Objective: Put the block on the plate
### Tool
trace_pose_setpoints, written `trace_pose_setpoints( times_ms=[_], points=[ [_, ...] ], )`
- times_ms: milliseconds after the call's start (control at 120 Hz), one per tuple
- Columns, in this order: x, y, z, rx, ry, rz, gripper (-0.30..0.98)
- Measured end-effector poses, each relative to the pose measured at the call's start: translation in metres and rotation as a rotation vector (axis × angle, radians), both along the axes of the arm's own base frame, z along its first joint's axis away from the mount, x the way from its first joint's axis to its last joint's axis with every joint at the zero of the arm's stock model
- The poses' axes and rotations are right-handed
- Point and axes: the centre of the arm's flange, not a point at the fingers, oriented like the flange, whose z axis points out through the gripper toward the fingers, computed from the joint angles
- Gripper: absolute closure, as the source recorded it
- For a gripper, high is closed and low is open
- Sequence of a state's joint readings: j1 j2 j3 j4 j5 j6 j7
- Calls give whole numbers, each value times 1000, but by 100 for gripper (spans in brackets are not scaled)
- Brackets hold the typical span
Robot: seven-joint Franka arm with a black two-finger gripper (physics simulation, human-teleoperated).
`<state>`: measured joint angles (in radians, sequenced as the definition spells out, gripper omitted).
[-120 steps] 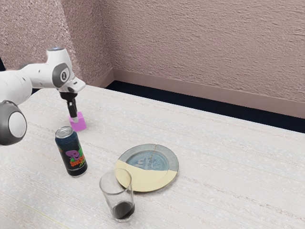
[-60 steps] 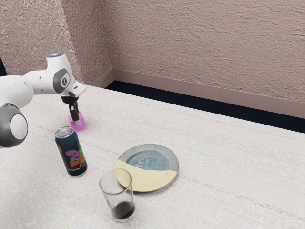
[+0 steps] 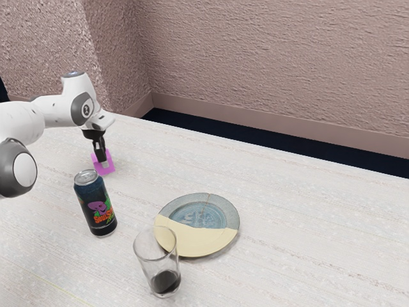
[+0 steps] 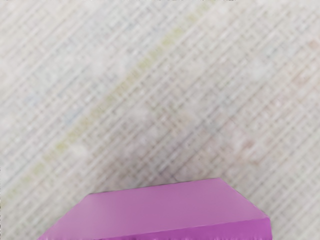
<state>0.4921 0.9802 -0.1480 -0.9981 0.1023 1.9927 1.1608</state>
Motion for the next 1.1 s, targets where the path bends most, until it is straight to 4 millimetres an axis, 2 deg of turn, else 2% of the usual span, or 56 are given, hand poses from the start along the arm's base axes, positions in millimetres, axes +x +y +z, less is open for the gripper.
trace_pose_setpoints(
  times_ms=[167,350,442,633,867,1017,1100],
  points=[
    [0,0,5,6,-2,-1,25],
    [-3,-3,27,18,-11,0,27],
    [-5,-9,39,22,-10,-3,28],
    [-5,-25,48,37,4,-11,30],
    [-8,-64,79,95,40,-28,30],
    [-2,-103,84,153,87,-35,30],
    [-2,-124,95,164,93,-34,30]
  ],
)
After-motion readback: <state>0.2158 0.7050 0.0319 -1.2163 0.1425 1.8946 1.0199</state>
